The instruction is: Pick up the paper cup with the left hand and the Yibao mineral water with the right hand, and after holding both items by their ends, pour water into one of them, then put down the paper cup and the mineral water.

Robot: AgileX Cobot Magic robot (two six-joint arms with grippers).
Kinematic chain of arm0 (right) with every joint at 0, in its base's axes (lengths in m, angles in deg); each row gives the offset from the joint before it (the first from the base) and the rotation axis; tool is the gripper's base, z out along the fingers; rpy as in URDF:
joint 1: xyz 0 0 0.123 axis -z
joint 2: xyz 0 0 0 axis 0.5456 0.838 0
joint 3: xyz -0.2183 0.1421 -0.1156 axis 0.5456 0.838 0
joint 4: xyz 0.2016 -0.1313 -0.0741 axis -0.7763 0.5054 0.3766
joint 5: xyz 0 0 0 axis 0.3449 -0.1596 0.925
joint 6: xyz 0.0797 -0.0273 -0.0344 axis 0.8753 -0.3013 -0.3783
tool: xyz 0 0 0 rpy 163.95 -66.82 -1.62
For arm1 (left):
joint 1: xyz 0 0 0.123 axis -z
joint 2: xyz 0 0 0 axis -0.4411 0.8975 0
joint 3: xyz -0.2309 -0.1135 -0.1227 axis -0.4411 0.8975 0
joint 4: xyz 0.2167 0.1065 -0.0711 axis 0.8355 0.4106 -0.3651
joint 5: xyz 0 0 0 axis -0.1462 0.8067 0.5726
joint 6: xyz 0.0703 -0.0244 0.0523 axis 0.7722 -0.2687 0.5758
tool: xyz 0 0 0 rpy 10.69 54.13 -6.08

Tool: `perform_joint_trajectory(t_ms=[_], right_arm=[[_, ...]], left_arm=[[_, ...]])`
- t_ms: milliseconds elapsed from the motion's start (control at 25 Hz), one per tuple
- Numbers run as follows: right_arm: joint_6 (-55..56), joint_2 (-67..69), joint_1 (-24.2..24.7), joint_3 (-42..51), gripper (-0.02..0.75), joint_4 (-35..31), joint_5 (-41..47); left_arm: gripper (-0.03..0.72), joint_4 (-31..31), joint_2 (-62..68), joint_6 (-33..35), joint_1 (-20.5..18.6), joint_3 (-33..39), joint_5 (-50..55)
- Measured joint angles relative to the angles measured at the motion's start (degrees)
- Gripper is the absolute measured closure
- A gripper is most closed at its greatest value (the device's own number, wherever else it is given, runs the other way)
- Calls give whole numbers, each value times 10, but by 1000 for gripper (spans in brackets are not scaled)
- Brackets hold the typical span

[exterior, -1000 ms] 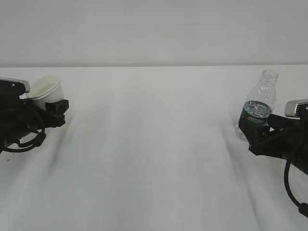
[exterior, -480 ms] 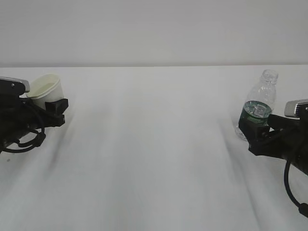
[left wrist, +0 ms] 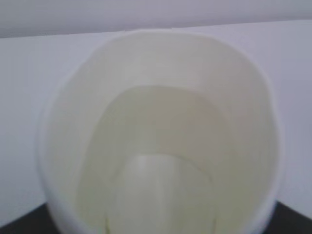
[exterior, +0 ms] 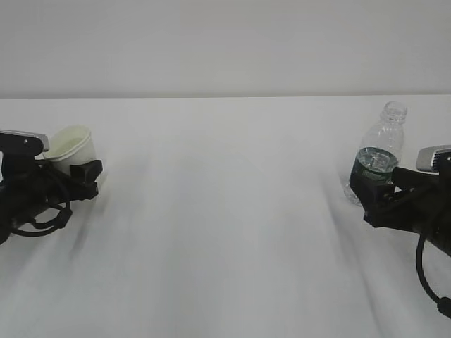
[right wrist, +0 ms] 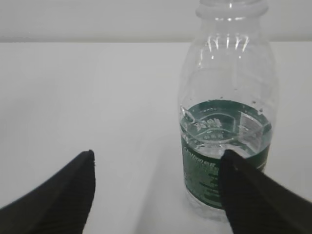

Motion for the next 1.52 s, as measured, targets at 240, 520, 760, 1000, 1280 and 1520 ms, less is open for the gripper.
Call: perform_joint_trajectory(t_ms=[240,520,760,1000,1280,1520], right_arm=[[0,0,0,0,146,0,0],[0,0,0,0,146,0,0],[0,0,0,0,146,0,0],[0,0,0,0,146,0,0],[0,0,0,0,146,0,0],[0,0,0,0,146,0,0]], left_arm=[[272,-15,2,0,0,0,-1],[272,-20,2,0,0,0,-1],[272,-20,10,0,0,0,-2],[272,-21,27,0,0,0,-4],[272,-22,36,1,0,-2,-20],[272,-22,37,1,0,-3,-20]])
